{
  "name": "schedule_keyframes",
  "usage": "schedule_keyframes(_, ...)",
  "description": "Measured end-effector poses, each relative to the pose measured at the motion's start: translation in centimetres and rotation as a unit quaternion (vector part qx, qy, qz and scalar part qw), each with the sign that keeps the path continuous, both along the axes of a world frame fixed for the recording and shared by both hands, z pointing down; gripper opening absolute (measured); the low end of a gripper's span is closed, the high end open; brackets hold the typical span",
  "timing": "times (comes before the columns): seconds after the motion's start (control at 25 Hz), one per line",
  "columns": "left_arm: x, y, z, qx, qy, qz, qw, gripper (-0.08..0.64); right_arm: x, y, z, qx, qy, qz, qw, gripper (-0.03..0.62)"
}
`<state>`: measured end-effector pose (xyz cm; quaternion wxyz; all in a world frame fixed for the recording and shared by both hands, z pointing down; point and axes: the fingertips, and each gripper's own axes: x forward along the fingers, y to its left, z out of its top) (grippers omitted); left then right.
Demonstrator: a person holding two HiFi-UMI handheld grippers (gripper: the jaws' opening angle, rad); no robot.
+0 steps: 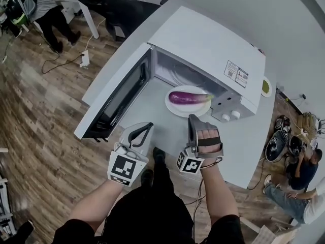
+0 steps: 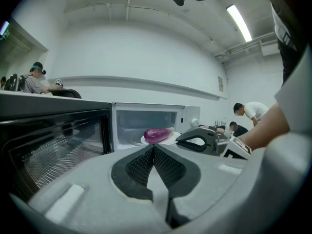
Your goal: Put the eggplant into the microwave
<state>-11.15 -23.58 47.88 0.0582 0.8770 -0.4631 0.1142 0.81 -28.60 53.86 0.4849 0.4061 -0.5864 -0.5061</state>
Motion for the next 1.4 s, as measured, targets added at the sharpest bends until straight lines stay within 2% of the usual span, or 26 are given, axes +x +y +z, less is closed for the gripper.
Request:
schedule_keyframes(0.28,0.1,-3.2,-0.2,0.001,-0.007,-0.015,0.9999,0.008,-0.3,-4.8,1.6,-0.011,-0.001,-0.001,1.0,0.02)
schedule_keyframes(0.68,0.3,-6.5,1.8,-0.014,0.005,-0.031,0.9994,0.008,-0.5,-10.1,3.8,-0.042,-0.016,0.02,0.999,0.021)
schedule_keyframes(1.08,0.7,-8.9,2.2,-0.017,0.009,-0.031,0.9993,0.008,0.2,-12.8,5.4,-0.074,-0.015,0.051,0.996,0.02)
schedule_keyframes(1.4,0.5,-9.4,2.6,-0.022,0.012,-0.033,0.9991,0.008,0.2,-14.2,5.4,-0.094,-0.036,0.072,0.992,0.025)
